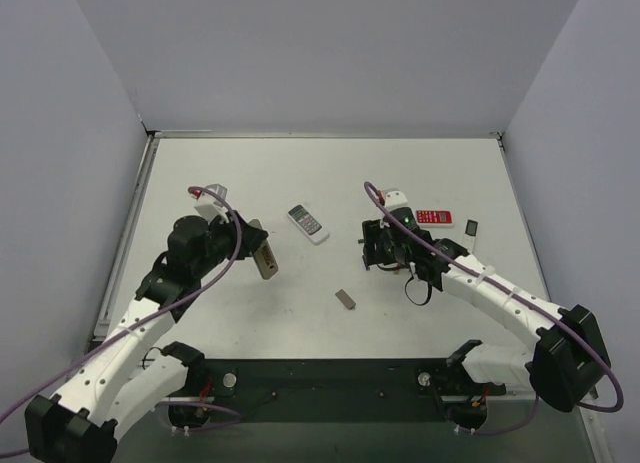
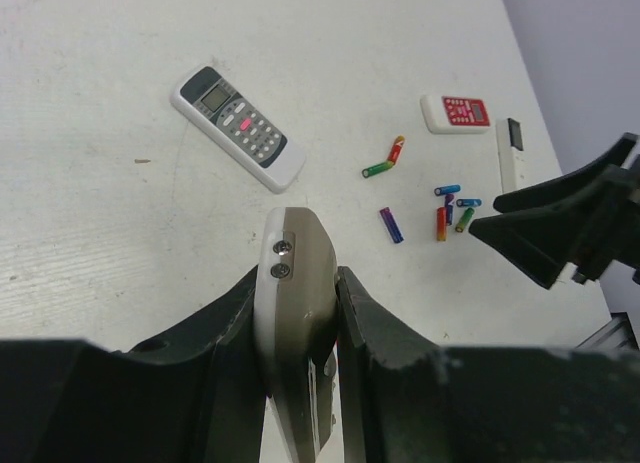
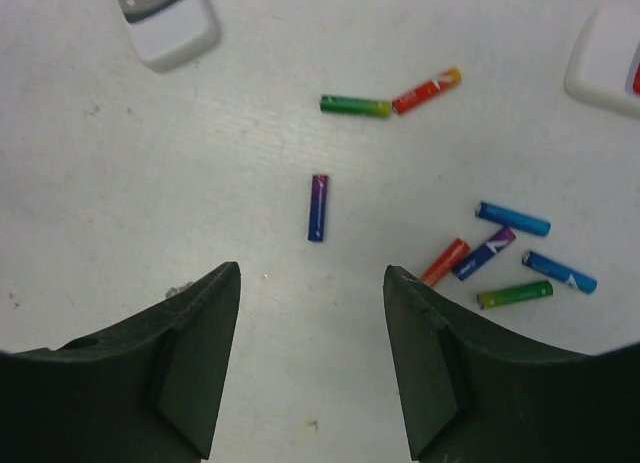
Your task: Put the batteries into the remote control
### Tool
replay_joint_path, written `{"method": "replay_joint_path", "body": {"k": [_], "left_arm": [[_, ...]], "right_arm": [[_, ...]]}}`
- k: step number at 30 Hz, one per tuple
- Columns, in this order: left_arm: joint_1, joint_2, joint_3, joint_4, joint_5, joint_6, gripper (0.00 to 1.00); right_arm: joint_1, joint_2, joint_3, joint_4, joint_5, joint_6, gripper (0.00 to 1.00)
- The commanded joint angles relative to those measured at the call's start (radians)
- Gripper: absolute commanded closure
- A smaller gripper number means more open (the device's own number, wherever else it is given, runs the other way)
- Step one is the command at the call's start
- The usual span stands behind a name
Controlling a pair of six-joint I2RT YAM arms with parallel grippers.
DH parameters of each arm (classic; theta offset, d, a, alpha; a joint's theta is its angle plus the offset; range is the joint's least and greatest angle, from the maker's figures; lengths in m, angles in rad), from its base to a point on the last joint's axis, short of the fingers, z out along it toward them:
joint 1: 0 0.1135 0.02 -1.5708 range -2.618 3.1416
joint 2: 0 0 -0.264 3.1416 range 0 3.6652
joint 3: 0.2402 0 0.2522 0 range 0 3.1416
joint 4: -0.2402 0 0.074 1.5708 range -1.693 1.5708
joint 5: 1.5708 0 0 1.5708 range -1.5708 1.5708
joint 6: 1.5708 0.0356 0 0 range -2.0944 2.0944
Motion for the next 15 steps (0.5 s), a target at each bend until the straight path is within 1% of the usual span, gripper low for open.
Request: {"method": "replay_joint_path", "body": {"k": [1,2,5,8,9,10,12,15], "left_arm": [[0.010,-0.147,-0.068,0.069,0.067,0.002,1.00],[0.012,-0.161,-0.080,0.081,0.108,-0.004,1.00],[0.012,-0.202,-0.139,0.115,0.157,-0.030,1.00],[0.015,-0.227,-0.206,0.162,0.179,-0.072,1.00],[0.015,-0.230,-0.222,0.206,0.191,-0.083,1.00],[0.015,-0.234,-0.251,0.219,0.199,-0.094,1.00],[0.015,-0.236,-0.268,0.234,0.220,-0.116,1.00],[0.018,-0.230,-0.262,0.214,0.227,-0.108,1.00]], "right_arm": [[-0.049,0.013,0.051,-0.239,-0.039,0.127,0.46],[-0.061,0.034,0.061,-0.268,-0.044,0.127,0.46],[-0.088,0.098,0.093,-0.308,-0.062,0.121,0.51],[-0.121,0.176,0.140,-0.352,-0.067,0.118,0.54],[-0.137,0.192,0.151,-0.362,-0.065,0.119,0.55],[-0.146,0.207,0.157,-0.368,-0.093,0.118,0.55],[-0.164,0.229,0.165,-0.375,-0.087,0.122,0.61],[-0.206,0.240,0.162,-0.380,-0.087,0.136,0.62]]}}
